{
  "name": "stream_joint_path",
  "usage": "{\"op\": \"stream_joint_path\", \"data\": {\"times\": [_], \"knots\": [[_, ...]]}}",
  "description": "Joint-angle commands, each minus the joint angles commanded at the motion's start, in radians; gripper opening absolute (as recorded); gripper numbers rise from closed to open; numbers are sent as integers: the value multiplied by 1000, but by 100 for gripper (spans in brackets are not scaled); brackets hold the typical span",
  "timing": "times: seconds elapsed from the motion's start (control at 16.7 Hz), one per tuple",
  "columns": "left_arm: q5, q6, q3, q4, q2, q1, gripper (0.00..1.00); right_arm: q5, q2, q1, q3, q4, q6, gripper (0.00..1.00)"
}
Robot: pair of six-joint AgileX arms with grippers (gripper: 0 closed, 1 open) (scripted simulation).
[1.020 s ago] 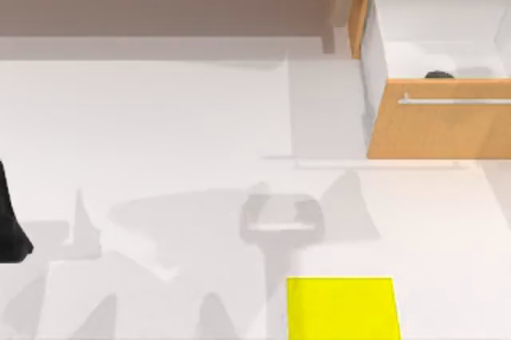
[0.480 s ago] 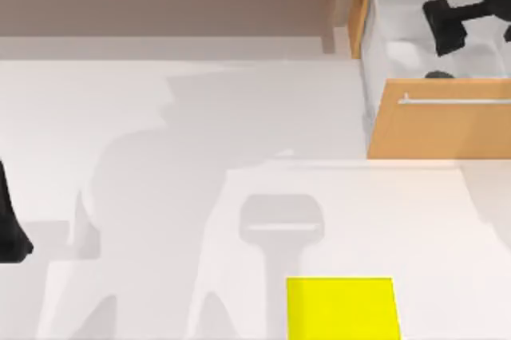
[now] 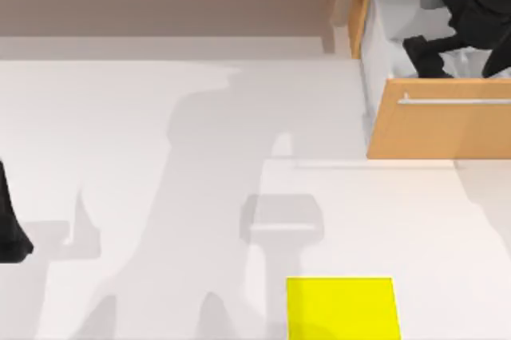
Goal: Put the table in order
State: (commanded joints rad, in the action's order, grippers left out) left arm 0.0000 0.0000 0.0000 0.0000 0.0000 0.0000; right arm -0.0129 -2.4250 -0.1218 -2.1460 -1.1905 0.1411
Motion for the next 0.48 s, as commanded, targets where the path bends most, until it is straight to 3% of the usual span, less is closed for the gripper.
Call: {"op": "stream_joint_path", "data": {"times": [0.48], "knots": [[0,0,0,0,0,0,100,1,0,0,14,14,0,100]]}}
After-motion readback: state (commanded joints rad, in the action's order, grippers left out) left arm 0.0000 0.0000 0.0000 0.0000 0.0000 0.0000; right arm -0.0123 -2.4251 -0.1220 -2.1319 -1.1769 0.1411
